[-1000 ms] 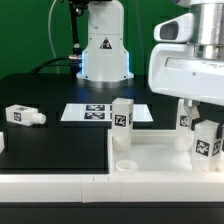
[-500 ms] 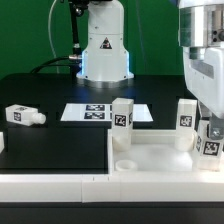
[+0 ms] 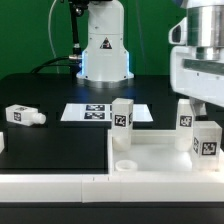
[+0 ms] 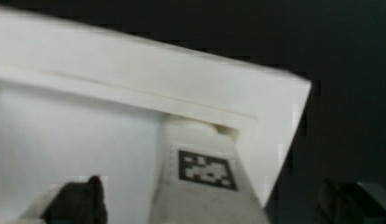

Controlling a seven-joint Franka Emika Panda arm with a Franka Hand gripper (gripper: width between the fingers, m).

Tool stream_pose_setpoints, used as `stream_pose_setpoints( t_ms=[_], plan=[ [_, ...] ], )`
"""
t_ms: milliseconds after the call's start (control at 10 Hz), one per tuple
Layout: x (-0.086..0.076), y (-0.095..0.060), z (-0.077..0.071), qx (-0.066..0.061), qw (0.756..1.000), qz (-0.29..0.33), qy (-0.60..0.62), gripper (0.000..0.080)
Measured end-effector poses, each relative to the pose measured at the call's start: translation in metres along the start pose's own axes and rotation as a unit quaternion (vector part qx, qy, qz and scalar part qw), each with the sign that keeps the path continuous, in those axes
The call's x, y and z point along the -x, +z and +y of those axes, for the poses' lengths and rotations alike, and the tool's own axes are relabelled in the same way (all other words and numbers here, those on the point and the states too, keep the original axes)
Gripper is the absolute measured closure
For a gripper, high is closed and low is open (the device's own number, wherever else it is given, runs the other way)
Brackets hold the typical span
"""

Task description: Assemble square table

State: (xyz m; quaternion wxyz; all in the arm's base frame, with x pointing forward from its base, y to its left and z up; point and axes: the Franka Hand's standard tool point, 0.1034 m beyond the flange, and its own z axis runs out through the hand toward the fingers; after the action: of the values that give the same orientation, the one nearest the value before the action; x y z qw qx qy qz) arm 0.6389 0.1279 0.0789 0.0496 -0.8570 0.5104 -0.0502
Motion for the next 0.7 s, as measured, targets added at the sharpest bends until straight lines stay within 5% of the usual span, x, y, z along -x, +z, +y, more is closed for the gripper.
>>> stream_pose_setpoints(
  t_ms=[400,700],
  plan=[
    [-0.0043,0.0007,0.0015,0.002,0.993,0.003,-0.118,0.0151],
    [-0.0026,-0.0006,-0.0021,0.011,0.939,0.013,-0.343,0.0151]
  ],
)
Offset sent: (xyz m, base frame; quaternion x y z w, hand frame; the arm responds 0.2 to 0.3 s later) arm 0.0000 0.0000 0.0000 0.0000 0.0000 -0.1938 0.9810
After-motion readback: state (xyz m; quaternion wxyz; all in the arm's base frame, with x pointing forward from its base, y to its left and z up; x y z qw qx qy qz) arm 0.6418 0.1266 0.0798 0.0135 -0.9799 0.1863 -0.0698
